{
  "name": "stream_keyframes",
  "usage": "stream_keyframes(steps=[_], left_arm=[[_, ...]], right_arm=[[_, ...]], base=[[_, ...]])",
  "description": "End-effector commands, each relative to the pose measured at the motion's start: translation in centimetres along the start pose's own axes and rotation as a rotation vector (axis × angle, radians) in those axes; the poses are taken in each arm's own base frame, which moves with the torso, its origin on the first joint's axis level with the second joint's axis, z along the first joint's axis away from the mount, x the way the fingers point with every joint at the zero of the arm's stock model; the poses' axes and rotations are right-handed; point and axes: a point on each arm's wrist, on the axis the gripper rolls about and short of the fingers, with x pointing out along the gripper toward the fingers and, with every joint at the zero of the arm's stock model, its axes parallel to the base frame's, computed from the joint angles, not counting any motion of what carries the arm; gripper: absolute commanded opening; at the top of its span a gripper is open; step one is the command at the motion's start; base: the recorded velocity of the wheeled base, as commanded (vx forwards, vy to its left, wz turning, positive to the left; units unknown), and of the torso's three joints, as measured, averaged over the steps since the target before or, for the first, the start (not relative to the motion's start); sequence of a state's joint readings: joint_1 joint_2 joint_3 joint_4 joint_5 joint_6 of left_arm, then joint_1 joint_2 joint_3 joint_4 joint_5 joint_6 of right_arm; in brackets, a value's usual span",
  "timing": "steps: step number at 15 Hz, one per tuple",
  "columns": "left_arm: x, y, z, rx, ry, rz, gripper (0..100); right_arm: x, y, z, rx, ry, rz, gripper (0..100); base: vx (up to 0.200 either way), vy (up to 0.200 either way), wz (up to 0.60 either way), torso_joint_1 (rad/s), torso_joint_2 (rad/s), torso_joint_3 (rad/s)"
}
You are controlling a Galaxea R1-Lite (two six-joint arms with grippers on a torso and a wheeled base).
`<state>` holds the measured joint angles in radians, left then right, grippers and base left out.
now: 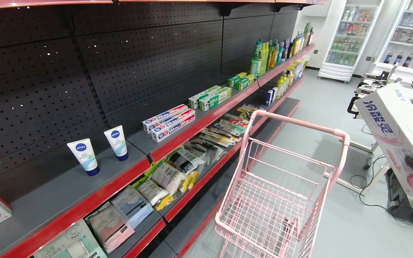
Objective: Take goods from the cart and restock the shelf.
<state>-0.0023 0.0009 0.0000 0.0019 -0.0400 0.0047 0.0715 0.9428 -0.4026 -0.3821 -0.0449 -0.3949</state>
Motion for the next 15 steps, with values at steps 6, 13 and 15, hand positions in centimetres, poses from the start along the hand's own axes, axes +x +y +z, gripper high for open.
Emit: stream_keyframes(steps=[6,13,15], left_arm=[[0.01,0.00,0.01,0.000,0.000,0.001,100],[0.01,0.00,0.01,0.000,0.000,0.001,100],[0.01,0.00,0.01,0.000,0.000,0.001,100]], right_arm=[[0.25,0.07,-0.08,-0.003,0.009,0.006,0],[0.58,0.12,-0.15,-0.004,0.021,0.013,0],[0.61,0.13,-0.16,-0.004,0.022,0.014,0]], base=[[0.000,0.000,0.60,0.008,0.00,0.001],[0.000,0.000,0.60,0.003,0.00,0.000],[0.000,0.000,0.60,0.000,0.00,0.000]])
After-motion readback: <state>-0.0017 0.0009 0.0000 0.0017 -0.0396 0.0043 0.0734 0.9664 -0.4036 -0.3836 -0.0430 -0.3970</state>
